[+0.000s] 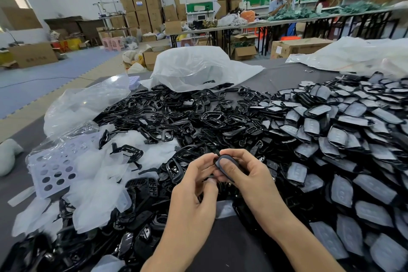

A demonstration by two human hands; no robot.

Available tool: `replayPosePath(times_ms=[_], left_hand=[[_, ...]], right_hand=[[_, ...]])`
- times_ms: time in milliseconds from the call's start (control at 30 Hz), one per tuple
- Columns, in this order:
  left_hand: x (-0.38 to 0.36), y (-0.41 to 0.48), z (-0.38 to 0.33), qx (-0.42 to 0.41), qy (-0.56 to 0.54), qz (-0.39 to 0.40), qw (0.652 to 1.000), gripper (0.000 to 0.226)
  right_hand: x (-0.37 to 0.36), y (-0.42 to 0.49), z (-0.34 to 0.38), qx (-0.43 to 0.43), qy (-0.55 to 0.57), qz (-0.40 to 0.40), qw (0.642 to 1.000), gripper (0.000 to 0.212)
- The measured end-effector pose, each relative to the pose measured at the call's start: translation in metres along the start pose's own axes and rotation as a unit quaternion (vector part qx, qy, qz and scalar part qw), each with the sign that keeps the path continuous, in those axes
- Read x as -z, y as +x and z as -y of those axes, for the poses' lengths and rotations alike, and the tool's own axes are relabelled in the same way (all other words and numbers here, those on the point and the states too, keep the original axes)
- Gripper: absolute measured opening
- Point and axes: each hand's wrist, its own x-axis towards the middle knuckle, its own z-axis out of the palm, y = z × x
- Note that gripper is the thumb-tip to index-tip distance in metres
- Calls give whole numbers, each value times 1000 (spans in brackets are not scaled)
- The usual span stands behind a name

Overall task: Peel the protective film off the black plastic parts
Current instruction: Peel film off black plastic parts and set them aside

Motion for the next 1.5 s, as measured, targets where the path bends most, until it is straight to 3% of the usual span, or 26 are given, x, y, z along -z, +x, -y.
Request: replayPosePath(times_ms=[733, 867, 1000, 1100, 1300, 1500], left_hand=[[1, 1, -4, 3, 15, -35, 999, 39], [7, 2, 1, -53, 130, -12, 990, 37], [12, 1, 9, -126, 299, 35, 945, 30], [9, -2, 12, -137, 345, 91, 924, 39], [4, -3, 15, -139, 328, 132, 925, 42], [9, 0, 11, -139, 294, 51, 944, 35]], right_hand=[[1, 1, -1, 10, -52, 18, 998, 11], [-1, 1, -3, -15, -15, 18, 1000, 13], [-2, 3, -3, -61, 67, -9, 996, 14], [0, 5, -2, -79, 83, -37, 993, 14], [3, 6, 0, -93, 97, -52, 990, 11], [4, 7, -1, -90, 108, -56, 989, 9]])
